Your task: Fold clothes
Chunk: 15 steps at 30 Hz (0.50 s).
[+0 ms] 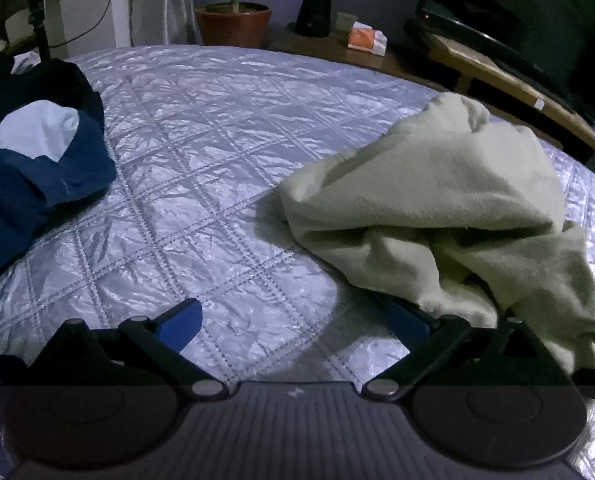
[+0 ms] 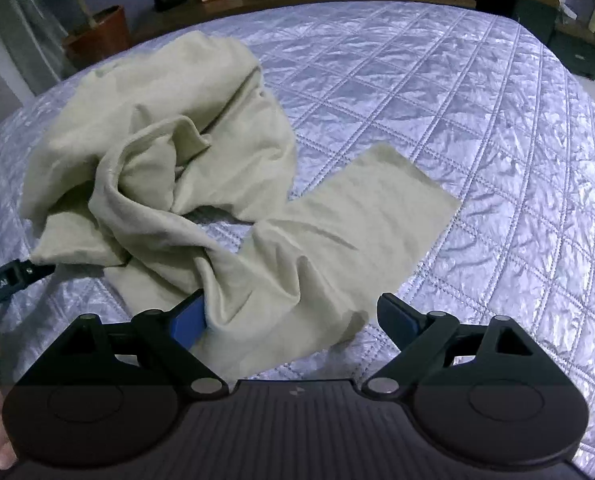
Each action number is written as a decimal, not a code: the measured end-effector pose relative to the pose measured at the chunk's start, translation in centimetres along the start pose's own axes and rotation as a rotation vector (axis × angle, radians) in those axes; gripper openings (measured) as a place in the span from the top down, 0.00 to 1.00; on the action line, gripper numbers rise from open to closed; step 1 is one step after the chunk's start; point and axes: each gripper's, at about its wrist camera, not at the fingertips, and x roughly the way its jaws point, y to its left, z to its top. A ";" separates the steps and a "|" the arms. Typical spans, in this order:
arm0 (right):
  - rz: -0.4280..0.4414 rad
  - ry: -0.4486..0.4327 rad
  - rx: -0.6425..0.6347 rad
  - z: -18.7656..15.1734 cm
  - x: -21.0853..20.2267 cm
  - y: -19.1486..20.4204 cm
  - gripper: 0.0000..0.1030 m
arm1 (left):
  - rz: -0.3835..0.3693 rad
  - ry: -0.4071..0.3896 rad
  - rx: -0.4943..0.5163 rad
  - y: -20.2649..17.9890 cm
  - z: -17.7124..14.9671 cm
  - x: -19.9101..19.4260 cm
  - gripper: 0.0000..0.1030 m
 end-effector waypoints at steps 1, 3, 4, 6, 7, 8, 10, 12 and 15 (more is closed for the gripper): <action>-0.004 -0.001 -0.005 -0.1 0.1 0.1 0.10 | 0.001 0.003 0.006 -0.1 0.0 0.1 0.04; -0.006 -0.002 -0.005 -0.2 0.1 0.2 0.10 | 0.004 0.011 0.020 -0.4 -0.1 0.2 0.02; -0.009 -0.003 -0.003 -0.2 0.2 0.3 0.10 | 0.004 0.015 0.028 -0.5 -0.2 0.2 0.02; -0.018 -0.002 -0.001 -0.4 0.4 0.2 0.10 | 0.007 0.023 0.042 -0.8 -0.3 0.3 0.02; -0.020 0.002 0.000 -0.5 0.6 0.2 0.10 | 0.008 0.025 0.049 -0.9 -0.4 0.4 0.02; -0.021 0.007 0.001 -0.6 0.7 0.2 0.10 | 0.006 0.027 0.055 -1.0 -0.4 0.4 0.01; -0.028 0.010 -0.004 -0.7 0.9 0.2 0.10 | 0.004 0.031 0.062 -1.0 -0.4 0.6 0.01; -0.032 0.010 -0.006 -0.8 1.1 0.2 0.10 | 0.004 0.038 0.064 -1.1 -0.4 0.7 0.01; -0.030 0.014 0.003 -0.9 1.3 0.0 0.09 | 0.006 0.063 0.081 -1.5 -0.5 0.9 0.01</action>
